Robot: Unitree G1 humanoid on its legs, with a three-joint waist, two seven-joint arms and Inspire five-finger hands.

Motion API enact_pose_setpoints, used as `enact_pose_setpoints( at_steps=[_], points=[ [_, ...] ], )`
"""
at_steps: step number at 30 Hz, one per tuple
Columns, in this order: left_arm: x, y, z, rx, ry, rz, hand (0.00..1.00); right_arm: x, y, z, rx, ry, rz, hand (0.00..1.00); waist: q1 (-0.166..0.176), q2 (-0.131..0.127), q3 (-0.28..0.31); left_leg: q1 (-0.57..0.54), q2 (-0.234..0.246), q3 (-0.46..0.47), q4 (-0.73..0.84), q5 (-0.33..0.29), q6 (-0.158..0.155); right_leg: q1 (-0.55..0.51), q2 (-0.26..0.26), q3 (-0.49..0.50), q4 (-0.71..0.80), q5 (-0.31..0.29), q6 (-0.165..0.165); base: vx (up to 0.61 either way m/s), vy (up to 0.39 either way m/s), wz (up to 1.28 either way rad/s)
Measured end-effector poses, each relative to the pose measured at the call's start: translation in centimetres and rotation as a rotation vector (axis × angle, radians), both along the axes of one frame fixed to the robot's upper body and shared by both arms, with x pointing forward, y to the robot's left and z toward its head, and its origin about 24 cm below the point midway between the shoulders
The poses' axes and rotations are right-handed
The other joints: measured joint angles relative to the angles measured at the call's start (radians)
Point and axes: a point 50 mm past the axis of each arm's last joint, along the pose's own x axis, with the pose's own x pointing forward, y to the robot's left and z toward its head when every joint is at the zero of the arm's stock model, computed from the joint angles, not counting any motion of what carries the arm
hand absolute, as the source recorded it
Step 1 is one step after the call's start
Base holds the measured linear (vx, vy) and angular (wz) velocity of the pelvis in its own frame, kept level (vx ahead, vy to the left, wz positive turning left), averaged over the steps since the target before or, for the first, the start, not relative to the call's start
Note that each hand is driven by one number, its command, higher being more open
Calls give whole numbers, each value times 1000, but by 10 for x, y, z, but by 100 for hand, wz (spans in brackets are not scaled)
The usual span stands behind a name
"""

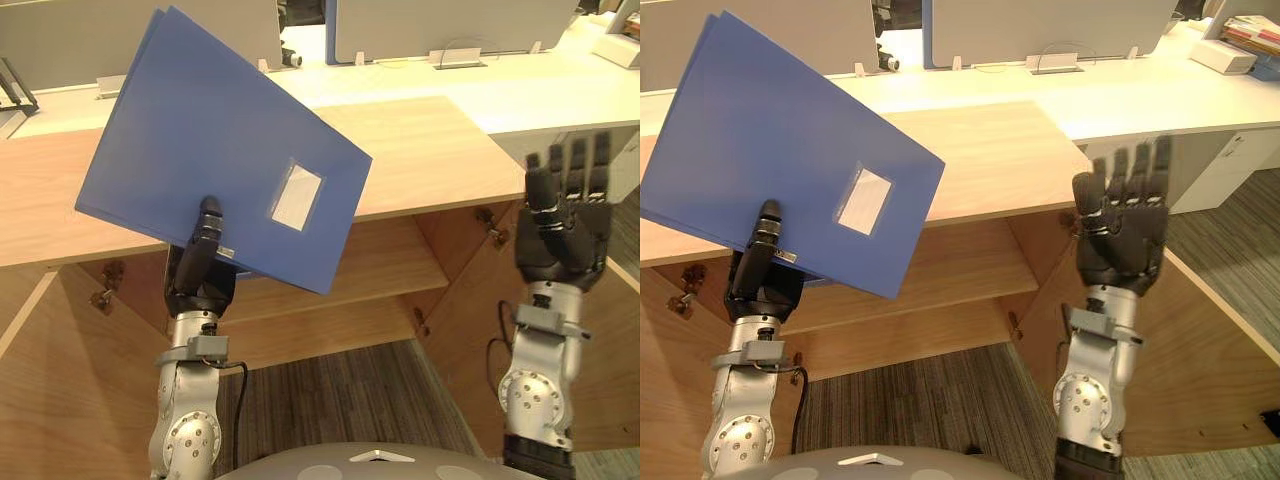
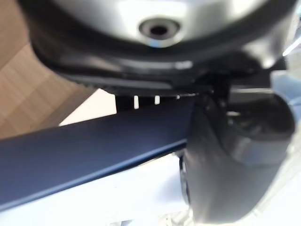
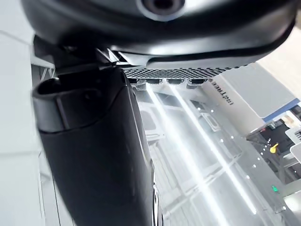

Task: Walk over to the cabinet, pick up the folder, carry it to the office cabinet, place the folder inside the office cabinet, then close the office cabinet door

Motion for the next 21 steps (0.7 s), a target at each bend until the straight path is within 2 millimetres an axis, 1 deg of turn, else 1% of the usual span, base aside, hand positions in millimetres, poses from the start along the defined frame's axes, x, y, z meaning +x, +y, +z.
enact_pose_setpoints(
  at_steps=[1,3,4,5,6,7,9,12,16,19,21],
  points=[
    [1,1,2,14,-11,-8,0,1,-2,5,-35,-8,-8,100,-2,0,0,0,0,-2,0,1,1,1,0,-2,0,0,0,-14,4,9],
    [6,1,10,105,-58,-40,0,5,-10,25,-183,-40,-44,100,-2,2,-2,-1,-2,-16,-2,3,4,7,-2,-14,0,0,0,-19,5,14],
    [7,1,13,148,-76,-52,0,9,-11,35,-263,-49,-58,100,-3,5,-3,-1,-2,-20,-2,4,5,9,-2,-17,0,0,0,-18,6,11],
    [8,1,15,179,-92,-67,0,12,-11,45,-336,-65,-65,100,-2,9,-6,-1,-2,-22,-3,5,6,10,-2,-19,0,0,1,-15,6,7],
    [10,1,18,224,-111,-82,0,16,-10,60,-430,-94,-71,100,-1,15,-10,-1,-3,-24,-3,7,7,11,-2,-20,0,0,1,-15,6,4],
    [10,0,20,244,-120,-89,0,19,-9,67,-477,-109,-76,100,-1,18,-12,-1,-3,-24,-3,8,7,11,-3,-21,0,1,2,-19,7,4],
    [12,0,23,314,-144,-113,0,33,-4,89,-640,-138,-67,100,-1,27,-22,-1,-3,-26,-3,11,8,12,-3,-23,0,1,3,0,0,0],
    [12,-1,25,364,-159,-147,0,49,1,95,-775,-110,-17,100,-1,27,-33,-1,-2,-33,-3,17,8,15,-2,-31,1,2,4,-12,2,6],
    [13,0,28,467,-171,-165,0,70,12,88,-926,-20,113,100,7,22,-35,-2,-3,-40,-3,26,11,16,-4,-38,6,4,7,-24,9,6],
    [15,-1,33,526,-201,-173,0,81,23,87,-1029,14,202,100,22,21,-35,-2,-3,-42,-4,32,12,14,-5,-39,12,4,7,-10,4,1],
    [15,-4,34,529,-222,-183,0,85,32,88,-1076,11,251,100,26,20,-35,-2,-3,-44,-4,35,13,14,-5,-41,15,4,7,0,0,0]
  ],
)
